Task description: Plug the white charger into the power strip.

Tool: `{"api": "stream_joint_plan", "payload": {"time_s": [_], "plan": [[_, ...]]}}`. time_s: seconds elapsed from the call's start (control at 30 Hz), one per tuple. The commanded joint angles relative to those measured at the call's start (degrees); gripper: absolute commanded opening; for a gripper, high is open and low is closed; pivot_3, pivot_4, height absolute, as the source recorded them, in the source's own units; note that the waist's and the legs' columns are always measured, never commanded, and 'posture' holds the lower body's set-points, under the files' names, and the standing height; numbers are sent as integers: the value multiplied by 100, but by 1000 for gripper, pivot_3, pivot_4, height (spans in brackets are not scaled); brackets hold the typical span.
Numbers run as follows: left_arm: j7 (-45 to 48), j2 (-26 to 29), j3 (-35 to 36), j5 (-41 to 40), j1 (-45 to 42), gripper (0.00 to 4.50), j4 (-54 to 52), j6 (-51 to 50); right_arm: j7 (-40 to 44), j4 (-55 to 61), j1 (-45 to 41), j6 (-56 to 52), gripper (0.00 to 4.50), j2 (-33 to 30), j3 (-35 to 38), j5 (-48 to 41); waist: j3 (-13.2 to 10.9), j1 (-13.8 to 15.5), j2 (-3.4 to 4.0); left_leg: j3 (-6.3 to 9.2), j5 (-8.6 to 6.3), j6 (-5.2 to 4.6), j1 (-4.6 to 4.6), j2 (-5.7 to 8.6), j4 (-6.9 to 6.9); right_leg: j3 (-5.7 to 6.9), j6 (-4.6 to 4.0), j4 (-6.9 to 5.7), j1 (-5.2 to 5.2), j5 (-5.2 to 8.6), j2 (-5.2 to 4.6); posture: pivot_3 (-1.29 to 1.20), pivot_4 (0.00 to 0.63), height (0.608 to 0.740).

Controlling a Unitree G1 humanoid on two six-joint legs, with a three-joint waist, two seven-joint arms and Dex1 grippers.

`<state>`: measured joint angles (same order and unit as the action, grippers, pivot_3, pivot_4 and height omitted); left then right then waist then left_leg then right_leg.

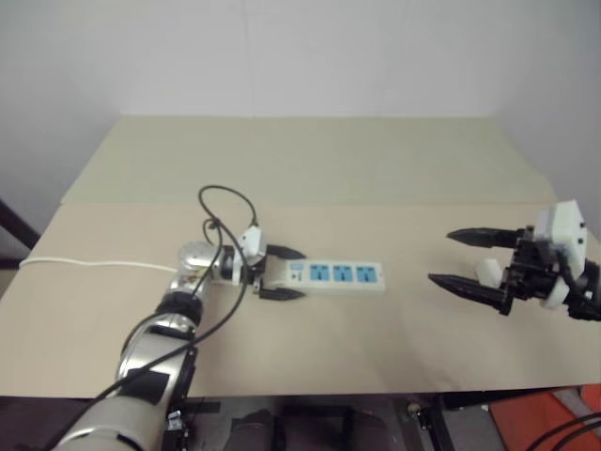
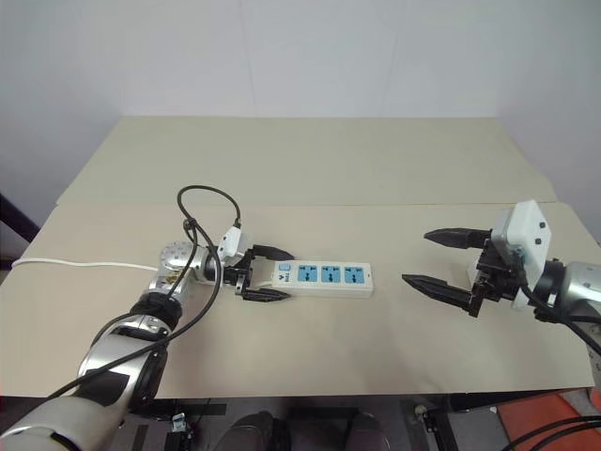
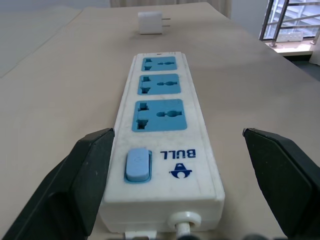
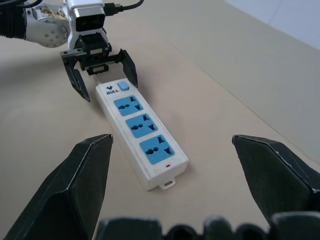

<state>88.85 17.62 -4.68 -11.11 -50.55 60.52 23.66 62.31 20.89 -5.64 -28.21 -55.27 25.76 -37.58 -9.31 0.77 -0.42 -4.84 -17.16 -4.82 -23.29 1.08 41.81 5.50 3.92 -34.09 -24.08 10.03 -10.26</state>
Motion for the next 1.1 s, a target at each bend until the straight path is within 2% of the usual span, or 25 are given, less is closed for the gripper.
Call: {"api": "stream_joint_plan", "payload": {"time_s": [0.03,0.43,0.83,0.93,1.0,1.1], "plan": [[-128,-70,68,118,-78,4468,187,187,55,198,49,-83,4500,-144,357,-222,0,-4,0,0,0,-1,0,0,0,0,0,0,0,0,0,0,150,740],[-477,-184,171,351,-92,4468,575,302,-12,357,118,-332,4500,-277,597,-414,1,-3,-3,0,-2,-3,1,-1,1,-1,1,1,0,-1,-2,0,150,740],[-272,-189,111,526,53,4468,599,267,-122,415,-8,-540,4500,-428,675,-598,3,-5,-4,0,-3,-4,2,0,2,-1,0,2,1,-1,-5,0,150,740],[-256,-190,110,547,62,3885,604,267,-159,409,-78,-576,4500,-438,646,-629,3,-6,-4,0,-3,-5,2,-1,2,-1,0,2,0,-1,-5,0,150,740],[-240,-180,100,571,54,3303,614,264,-193,425,-129,-617,4500,-446,644,-674,3,-1,-4,0,-3,-5,2,-1,2,-1,0,3,1,-1,-5,0,150,740],[-268,-164,93,600,33,3273,641,256,-242,416,-207,-665,4500,-466,648,-738,3,-4,-4,0,-3,-5,2,-1,2,-1,0,3,0,-1,-6,0,150,740]]}}
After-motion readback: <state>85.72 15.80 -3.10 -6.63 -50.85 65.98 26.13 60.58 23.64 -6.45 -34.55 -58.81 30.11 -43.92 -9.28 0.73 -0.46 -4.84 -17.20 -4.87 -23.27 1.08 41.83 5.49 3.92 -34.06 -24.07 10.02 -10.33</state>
